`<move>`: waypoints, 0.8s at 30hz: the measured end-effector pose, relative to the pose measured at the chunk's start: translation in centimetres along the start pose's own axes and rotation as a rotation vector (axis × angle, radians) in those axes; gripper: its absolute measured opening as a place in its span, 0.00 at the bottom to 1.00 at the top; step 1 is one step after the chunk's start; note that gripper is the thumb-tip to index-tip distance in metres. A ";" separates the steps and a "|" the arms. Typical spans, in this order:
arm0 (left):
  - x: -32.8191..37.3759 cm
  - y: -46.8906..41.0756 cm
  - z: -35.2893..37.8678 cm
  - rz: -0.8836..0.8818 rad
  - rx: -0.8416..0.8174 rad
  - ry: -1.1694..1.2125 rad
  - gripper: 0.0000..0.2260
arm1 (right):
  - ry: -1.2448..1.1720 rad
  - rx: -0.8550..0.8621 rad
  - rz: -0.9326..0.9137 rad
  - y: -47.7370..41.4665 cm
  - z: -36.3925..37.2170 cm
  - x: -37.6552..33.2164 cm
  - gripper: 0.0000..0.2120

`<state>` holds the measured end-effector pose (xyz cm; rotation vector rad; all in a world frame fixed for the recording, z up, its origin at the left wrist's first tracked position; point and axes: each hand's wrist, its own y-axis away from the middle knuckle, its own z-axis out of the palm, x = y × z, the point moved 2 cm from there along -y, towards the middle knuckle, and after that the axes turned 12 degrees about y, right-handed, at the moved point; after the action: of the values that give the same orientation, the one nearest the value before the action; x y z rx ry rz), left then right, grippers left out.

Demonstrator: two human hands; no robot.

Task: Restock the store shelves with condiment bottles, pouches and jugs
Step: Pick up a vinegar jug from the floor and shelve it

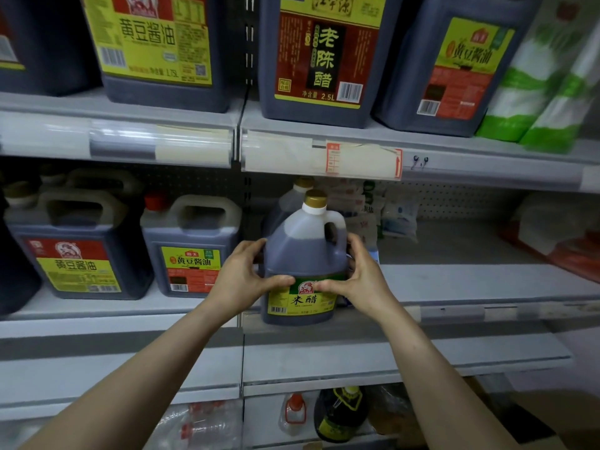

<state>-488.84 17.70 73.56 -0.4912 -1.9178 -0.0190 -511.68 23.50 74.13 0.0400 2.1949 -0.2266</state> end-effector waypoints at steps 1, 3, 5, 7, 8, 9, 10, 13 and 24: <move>-0.1 -0.3 0.0 -0.002 -0.002 -0.003 0.50 | -0.002 -0.006 0.003 -0.3 0.0 0.0 0.40; -0.2 -0.7 -0.2 -0.005 -0.005 -0.003 0.50 | -0.009 -0.013 0.011 -0.7 0.0 -0.1 0.39; -0.3 -1.3 -0.3 -0.013 -0.007 -0.009 0.51 | -0.022 -0.006 0.016 -1.2 0.0 -0.1 0.40; -0.3 -1.7 -0.4 -0.021 -0.008 -0.029 0.50 | -0.029 0.003 0.019 -1.6 0.0 0.1 0.40; -0.2 -1.9 -0.3 -0.022 -0.009 -0.038 0.50 | -0.023 0.003 0.021 -1.8 0.0 0.1 0.40; -0.2 -2.0 -0.3 -0.020 -0.011 -0.043 0.49 | -0.018 0.003 0.024 -1.9 0.1 0.2 0.40; -0.2 -2.1 -0.2 -0.017 -0.013 -0.047 0.47 | -0.013 0.002 0.025 -2.1 0.1 0.3 0.40; -0.3 -2.2 0.0 -0.002 0.000 -0.082 0.39 | -0.002 0.002 0.040 -2.5 0.2 0.5 0.40; -0.1 -2.7 1.3 -0.055 -0.026 -0.275 0.41 | 0.010 -0.013 0.117 -4.1 1.0 1.1 0.42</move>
<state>-490.92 15.51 73.55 -0.4775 -2.2021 -0.0124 -511.99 19.23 73.33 0.1620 2.1958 -0.1465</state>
